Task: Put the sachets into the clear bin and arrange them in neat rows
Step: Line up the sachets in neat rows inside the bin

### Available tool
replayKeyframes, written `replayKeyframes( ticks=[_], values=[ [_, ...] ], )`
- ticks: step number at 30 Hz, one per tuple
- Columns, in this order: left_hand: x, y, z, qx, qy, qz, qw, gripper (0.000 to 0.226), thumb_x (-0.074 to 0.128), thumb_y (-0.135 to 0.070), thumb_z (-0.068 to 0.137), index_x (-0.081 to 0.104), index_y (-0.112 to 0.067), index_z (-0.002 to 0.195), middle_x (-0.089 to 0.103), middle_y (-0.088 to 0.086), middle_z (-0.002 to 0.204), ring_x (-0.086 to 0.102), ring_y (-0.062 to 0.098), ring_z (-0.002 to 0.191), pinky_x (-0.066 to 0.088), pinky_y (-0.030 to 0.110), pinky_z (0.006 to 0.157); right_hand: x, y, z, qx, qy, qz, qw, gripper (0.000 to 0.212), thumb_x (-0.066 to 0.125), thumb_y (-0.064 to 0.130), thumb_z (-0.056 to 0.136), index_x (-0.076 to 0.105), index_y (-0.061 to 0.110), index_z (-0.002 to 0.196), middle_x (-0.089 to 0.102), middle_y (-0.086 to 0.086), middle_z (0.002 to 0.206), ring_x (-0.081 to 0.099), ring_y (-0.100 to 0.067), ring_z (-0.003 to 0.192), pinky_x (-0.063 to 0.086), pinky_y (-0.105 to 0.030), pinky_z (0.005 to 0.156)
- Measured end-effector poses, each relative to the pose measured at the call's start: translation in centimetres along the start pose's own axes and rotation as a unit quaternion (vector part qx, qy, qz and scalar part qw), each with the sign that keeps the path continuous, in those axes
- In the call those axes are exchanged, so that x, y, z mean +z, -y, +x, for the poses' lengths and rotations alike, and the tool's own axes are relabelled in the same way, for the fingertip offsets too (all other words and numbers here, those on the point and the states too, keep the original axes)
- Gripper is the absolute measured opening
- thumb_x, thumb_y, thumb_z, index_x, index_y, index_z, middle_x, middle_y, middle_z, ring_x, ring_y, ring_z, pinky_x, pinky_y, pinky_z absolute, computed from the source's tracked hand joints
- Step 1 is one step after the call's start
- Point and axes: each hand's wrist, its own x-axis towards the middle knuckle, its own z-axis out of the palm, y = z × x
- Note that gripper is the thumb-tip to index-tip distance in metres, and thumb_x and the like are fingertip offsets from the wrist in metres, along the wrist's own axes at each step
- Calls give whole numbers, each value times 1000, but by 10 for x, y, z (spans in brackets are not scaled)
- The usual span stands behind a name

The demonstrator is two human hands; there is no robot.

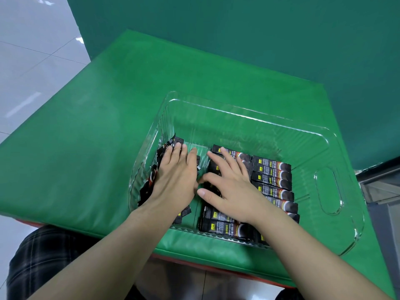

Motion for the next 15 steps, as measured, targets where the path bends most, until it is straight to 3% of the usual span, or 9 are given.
replayKeyframes(
  ticks=[15],
  values=[
    [-4, -2, -1, -5, 9, 9, 1000, 83, 56, -38, 92, 7, -5, 150, 9, 19, 158, 1, 28, 147, -8, 38, 116, 7, -5, 9, -18, 13, -76, 997, 73, 11, 70, 76, 61, 33, 115, 5, 2, 159, -15, -22, 145, -14, -52, 113]
  ],
)
